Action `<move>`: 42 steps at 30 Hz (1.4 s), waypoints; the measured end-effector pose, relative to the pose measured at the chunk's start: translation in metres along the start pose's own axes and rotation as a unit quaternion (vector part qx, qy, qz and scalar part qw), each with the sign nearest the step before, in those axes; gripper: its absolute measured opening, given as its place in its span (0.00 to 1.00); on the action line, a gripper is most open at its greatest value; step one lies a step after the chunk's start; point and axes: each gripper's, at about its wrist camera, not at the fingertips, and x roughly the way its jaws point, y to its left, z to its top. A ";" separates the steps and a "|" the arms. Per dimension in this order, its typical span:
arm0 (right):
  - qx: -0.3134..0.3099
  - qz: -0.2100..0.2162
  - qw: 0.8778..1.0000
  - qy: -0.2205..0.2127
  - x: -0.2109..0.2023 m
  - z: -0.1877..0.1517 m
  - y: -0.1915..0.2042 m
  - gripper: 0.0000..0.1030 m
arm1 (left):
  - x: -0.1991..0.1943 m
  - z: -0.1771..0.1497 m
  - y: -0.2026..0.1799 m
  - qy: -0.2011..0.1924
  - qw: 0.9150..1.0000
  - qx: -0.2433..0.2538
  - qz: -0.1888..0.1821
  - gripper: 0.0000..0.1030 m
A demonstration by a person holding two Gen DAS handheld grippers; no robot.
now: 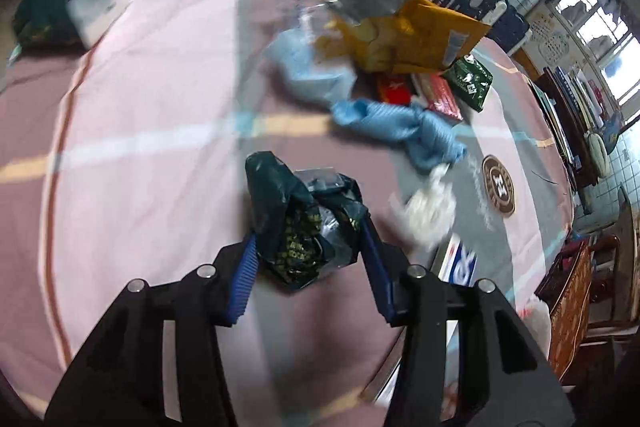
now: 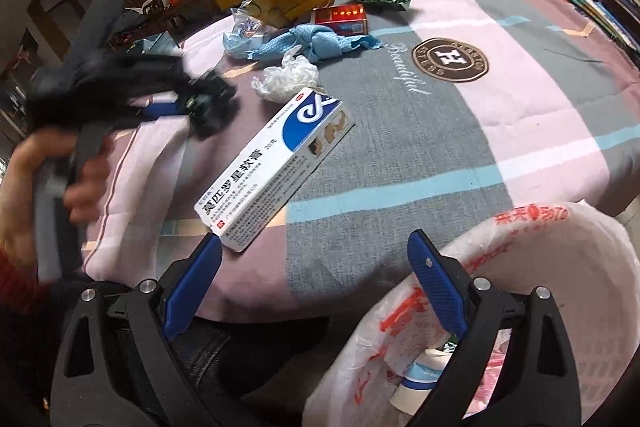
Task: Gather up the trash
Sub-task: 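Grasp the white ointment box with the right tool while the left tool holds the green bag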
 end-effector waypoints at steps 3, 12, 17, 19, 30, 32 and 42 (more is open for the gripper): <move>-0.010 0.007 1.000 0.004 0.005 0.000 0.011 0.89 | -0.022 -0.025 0.041 -0.007 0.997 -0.074 -0.035 0.55; -0.025 -0.034 0.999 -0.006 -0.005 -0.003 0.007 0.89 | -0.053 -0.048 0.019 -0.014 0.986 -0.095 -0.139 0.70; -0.018 -0.052 0.998 -0.011 -0.019 -0.006 -0.011 0.89 | -0.015 -0.052 -0.018 0.051 0.975 -0.096 -0.195 0.69; -0.016 -0.059 0.998 -0.015 -0.024 -0.008 -0.017 0.89 | 0.004 -0.058 -0.025 0.082 0.969 -0.109 -0.207 0.69; -0.022 -0.052 0.998 -0.017 -0.021 -0.009 -0.018 0.89 | 0.019 -0.069 -0.057 0.112 0.944 -0.116 -0.289 0.69; -0.036 -0.050 0.998 -0.019 -0.016 -0.005 -0.011 0.89 | -0.003 -0.060 -0.041 0.061 0.957 -0.117 -0.260 0.70; -0.059 -0.070 0.996 -0.016 0.034 0.013 0.002 0.76 | -0.068 -0.022 0.046 -0.085 0.990 -0.081 -0.074 0.90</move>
